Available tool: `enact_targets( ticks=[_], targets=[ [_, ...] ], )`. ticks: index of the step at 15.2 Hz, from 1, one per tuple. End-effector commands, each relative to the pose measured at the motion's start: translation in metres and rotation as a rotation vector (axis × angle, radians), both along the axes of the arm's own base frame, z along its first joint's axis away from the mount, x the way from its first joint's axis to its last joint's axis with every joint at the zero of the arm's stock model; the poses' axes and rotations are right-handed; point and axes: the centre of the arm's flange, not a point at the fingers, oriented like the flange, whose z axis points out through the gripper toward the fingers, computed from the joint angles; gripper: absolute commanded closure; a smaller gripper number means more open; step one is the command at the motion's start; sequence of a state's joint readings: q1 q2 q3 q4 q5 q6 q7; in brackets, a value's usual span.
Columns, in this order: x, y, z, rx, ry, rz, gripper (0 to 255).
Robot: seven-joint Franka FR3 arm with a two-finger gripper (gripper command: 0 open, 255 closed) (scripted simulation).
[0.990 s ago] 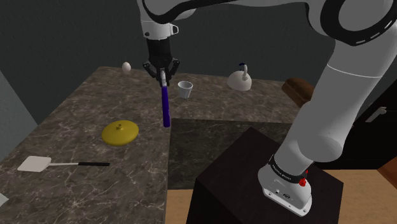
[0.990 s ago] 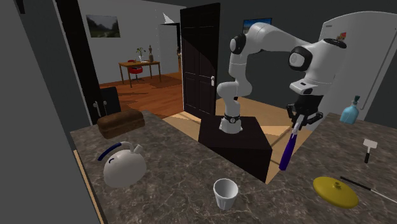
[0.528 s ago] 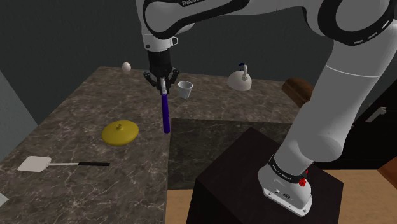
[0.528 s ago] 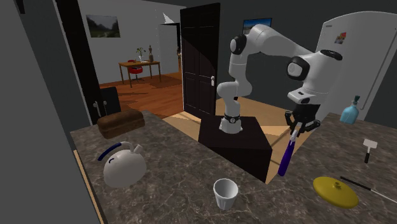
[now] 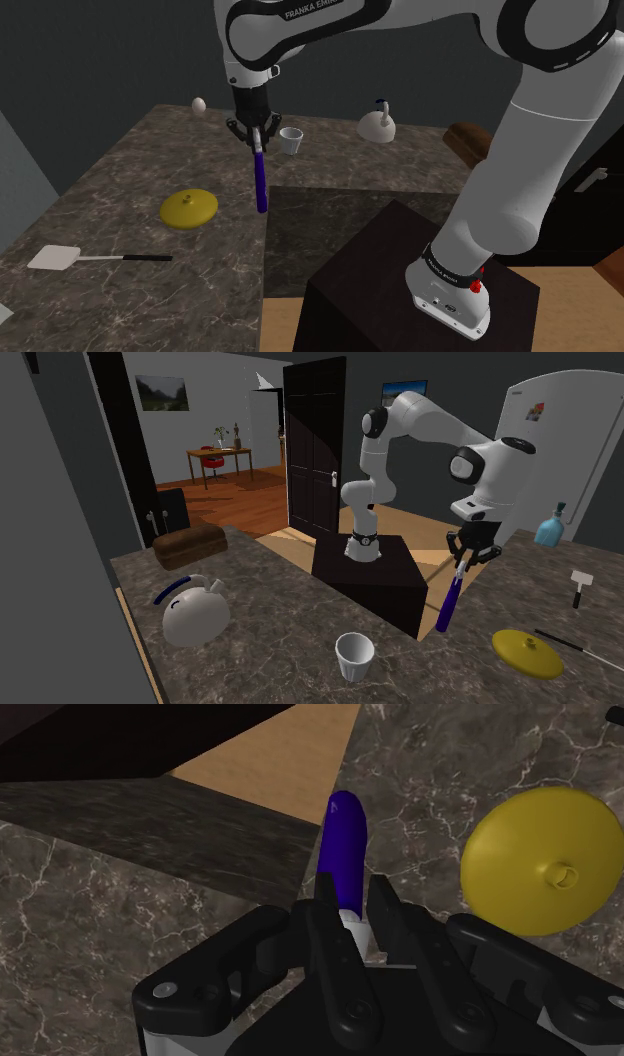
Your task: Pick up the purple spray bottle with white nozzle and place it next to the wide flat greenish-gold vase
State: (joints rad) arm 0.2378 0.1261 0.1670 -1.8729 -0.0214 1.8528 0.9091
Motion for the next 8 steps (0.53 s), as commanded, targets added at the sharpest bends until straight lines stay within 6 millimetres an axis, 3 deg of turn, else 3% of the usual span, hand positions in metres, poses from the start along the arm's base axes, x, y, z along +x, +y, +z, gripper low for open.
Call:
enact_targets(
  ticks=[1, 2, 7, 8],
  targets=[
    [0.000, 0.000, 0.000, 0.000, 0.000, 0.000, 255],
    [0.000, 0.000, 0.000, 0.000, 0.000, 0.000, 0],
    [0.000, 0.000, 0.000, 0.000, 0.000, 0.000, 0],
    [0.002, 0.001, 0.013, 0.000, 0.000, 0.000, 0]
  ],
)
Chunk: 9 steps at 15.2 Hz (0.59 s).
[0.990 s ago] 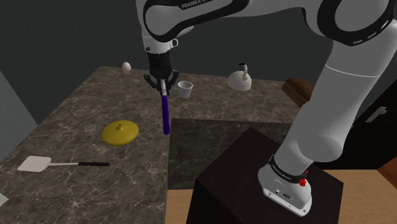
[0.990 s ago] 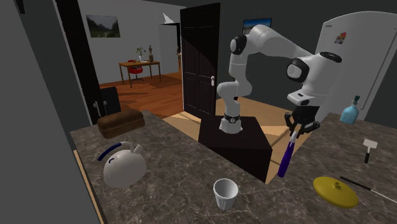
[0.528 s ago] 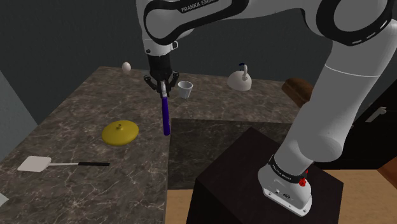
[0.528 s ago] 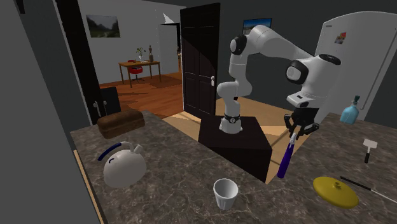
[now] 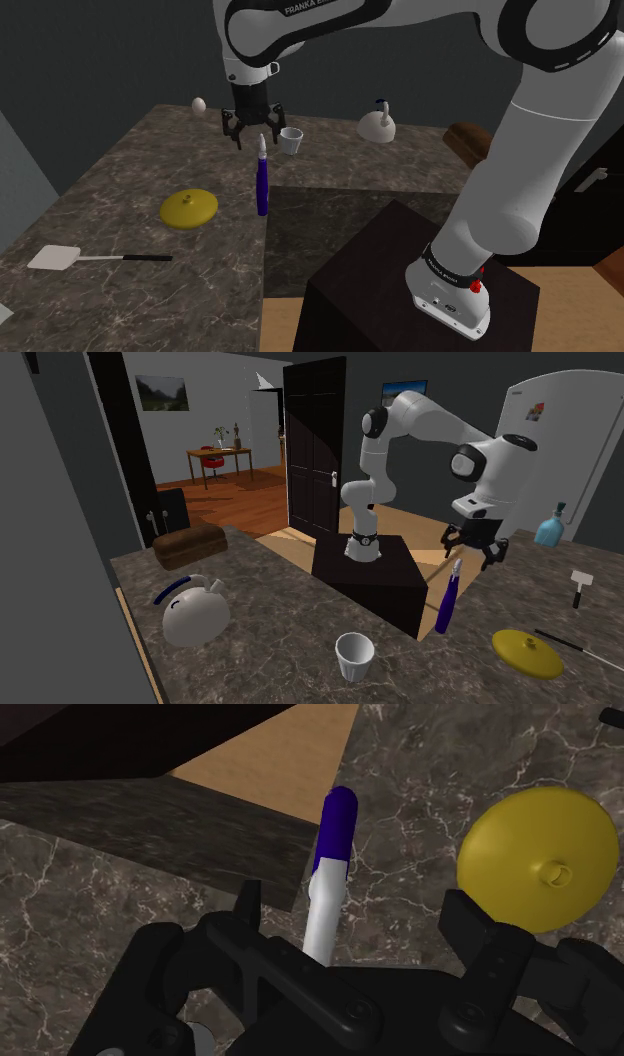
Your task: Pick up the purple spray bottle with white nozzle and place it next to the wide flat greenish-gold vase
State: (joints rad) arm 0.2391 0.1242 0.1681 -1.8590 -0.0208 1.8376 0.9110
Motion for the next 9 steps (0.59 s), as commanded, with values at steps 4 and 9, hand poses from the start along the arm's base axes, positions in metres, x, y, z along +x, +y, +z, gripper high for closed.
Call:
enact_targets(
  ticks=[4, 9],
  targets=[
    [0.006, 0.001, 0.043, 0.000, 0.000, 0.000, 0],
    [0.006, 0.001, 0.043, 0.000, 0.000, 0.000, 0]
  ],
)
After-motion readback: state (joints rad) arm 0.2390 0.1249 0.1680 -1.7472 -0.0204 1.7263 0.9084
